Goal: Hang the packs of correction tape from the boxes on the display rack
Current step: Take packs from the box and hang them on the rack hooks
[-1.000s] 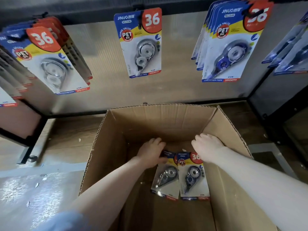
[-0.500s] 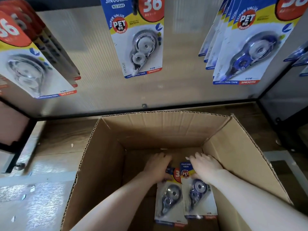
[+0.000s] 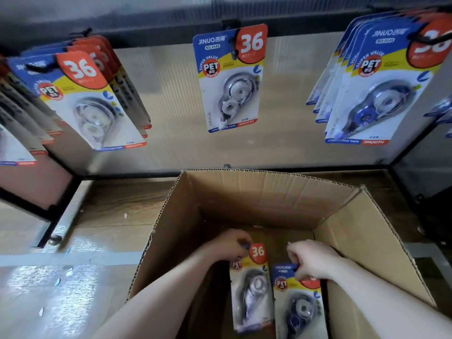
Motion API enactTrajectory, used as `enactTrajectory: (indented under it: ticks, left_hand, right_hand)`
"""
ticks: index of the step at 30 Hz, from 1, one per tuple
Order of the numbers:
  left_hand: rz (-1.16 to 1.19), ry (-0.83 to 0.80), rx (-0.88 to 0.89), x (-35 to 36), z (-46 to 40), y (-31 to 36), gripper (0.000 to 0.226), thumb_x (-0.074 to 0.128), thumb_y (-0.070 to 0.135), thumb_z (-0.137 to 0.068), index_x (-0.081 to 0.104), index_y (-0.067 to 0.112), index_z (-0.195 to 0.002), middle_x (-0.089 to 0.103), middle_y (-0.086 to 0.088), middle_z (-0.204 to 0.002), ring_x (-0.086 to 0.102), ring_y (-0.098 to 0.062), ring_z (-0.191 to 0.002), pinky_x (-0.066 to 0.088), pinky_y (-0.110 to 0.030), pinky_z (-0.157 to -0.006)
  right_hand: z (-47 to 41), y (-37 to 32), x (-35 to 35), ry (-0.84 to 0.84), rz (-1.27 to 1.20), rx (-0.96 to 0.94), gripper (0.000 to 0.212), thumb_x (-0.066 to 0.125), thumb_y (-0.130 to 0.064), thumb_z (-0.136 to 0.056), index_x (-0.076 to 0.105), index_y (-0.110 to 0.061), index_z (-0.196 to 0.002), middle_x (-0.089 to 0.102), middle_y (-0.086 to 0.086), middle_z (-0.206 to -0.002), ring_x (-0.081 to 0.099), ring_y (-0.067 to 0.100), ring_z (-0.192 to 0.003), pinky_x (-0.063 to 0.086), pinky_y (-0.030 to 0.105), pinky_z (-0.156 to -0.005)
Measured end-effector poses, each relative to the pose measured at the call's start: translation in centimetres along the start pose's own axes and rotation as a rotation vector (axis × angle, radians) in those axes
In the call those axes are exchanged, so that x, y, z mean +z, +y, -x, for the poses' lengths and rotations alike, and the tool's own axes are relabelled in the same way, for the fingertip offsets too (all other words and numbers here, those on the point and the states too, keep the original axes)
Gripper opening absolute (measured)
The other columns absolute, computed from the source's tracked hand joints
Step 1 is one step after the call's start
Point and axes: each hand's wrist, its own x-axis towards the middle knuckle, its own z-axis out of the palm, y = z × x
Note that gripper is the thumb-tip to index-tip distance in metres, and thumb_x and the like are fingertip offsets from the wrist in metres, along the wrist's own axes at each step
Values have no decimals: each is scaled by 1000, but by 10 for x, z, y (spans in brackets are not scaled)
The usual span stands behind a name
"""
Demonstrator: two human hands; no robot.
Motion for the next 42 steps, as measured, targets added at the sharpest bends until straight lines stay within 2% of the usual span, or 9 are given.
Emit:
enactTrajectory:
  ticks: [4,10,13,16,19,21,26,31,42]
  left_hand:
    - [185,149,-27,-26,10,21,7,57,19,-91,62,16,-96,56,3,-73,51,-5,-64,40,-8,-50]
    - [361,300,83,-69,48,57,13,64,31,-87,64,19,-82,65,2,-75,60,-8,-67,51,-18,-60]
    - [416,312,161,-84,71,76,13,63,30,-87,64,19,-81,67,1,-77,63,-11,-72,53,-21,-64]
    - [477,323,221,-94,95,95,14,62,31,-87,63,17,-85,69,3,-80,66,-8,-73,54,-17,-62]
    - [540,319,283,-99,112,109,15,62,29,-86,64,14,-84,70,1,-80,67,-10,-74,55,-20,-68]
    - [527,331,306,-100,120,116,16,63,28,-86,64,12,-84,70,-3,-83,67,-13,-76,55,-24,-71]
    - [410,375,316,-100,136,130,18,64,30,-85,66,13,-84,71,-9,-92,67,-18,-82,55,-34,-78]
    - [362,442,355,-103,153,144,15,65,30,-85,66,16,-81,71,-3,-89,67,-13,-78,54,-20,-65]
    - [233,550,462,-106,171,176,9,65,27,-84,65,23,-77,70,5,-86,67,-12,-83,55,-22,-74]
  right_hand:
    - [7,-6,-24,126,-109,-18,23,70,-31,-73,50,-33,-62,53,-12,-73,55,12,-77,39,23,-60]
    - [35,-10,-68,275,-54,5,10,71,-24,-72,67,-24,-81,55,-5,-76,54,17,-75,35,22,-53]
    - [50,-9,-85,320,-65,43,11,72,-25,-72,61,-26,-76,56,-5,-75,57,18,-77,43,25,-62]
    - [62,-10,-95,375,-58,75,14,65,-16,-72,53,-19,-67,56,-1,-71,59,24,-79,40,26,-55]
    - [78,-13,-102,455,-84,70,20,54,-9,-79,62,-21,-92,65,5,-103,60,27,-99,46,28,-67]
    - [89,-15,-107,518,-126,59,28,51,-14,-83,61,-30,-105,63,2,-116,58,25,-106,49,31,-79]
    - [114,-19,-120,645,-215,43,3,53,-28,-90,55,-31,-88,62,-4,-96,59,20,-89,49,33,-73]
    - [141,-20,-133,778,-253,30,16,57,-33,-89,52,-29,-74,61,-6,-80,57,16,-76,46,32,-63]
    - [187,2,-150,1022,-391,-15,13,59,-33,-89,59,-25,-79,65,-7,-83,60,12,-77,53,33,-64]
